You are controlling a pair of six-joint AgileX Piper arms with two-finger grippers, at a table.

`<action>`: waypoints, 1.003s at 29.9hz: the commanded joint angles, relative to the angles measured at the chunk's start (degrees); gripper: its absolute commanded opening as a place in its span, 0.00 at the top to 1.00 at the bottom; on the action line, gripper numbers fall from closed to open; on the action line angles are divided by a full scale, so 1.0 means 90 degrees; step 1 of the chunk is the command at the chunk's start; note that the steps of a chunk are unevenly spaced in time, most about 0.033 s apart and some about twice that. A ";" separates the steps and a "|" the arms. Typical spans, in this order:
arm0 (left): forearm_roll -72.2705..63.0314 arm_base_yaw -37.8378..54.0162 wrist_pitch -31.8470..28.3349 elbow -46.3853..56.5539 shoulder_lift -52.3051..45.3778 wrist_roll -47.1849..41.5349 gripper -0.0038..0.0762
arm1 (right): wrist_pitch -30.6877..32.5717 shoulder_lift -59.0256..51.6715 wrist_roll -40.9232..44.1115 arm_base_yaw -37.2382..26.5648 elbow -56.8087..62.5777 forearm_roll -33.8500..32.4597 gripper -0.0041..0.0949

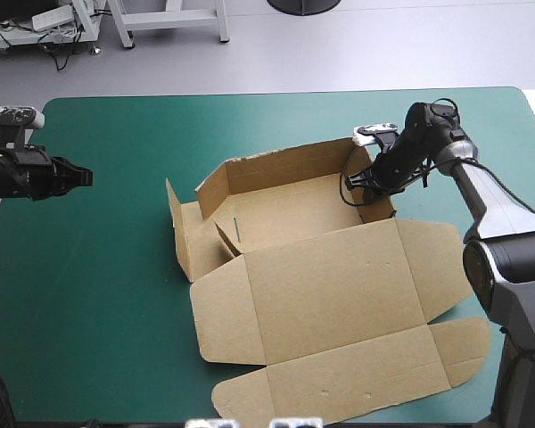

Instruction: Fold the box

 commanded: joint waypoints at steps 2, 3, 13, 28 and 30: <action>-0.0362 0.0001 -0.0181 -0.0167 -0.0180 0.0012 0.95 | -0.0180 -0.0236 0.0014 -0.0026 -0.0143 0.0280 0.95; -0.0362 0.0001 -0.0211 -0.0167 -0.0180 0.0012 0.95 | -0.0239 -0.0254 0.0014 -0.0026 -0.0143 0.0280 0.95; -0.0688 0.0001 -0.0796 -0.0167 -0.0180 0.0012 0.95 | -0.0007 -0.1351 0.0083 -0.0219 -0.0946 0.0280 0.96; -0.3456 0.0001 -0.0359 -0.0167 0.0441 0.0786 0.95 | 0.0160 -0.4378 0.0109 -0.1473 -0.1333 0.0619 0.96; -0.4134 0.0001 0.0140 -0.0167 0.0515 0.0962 0.95 | 0.0160 -0.4601 0.0109 -0.1473 -0.1333 0.0618 0.96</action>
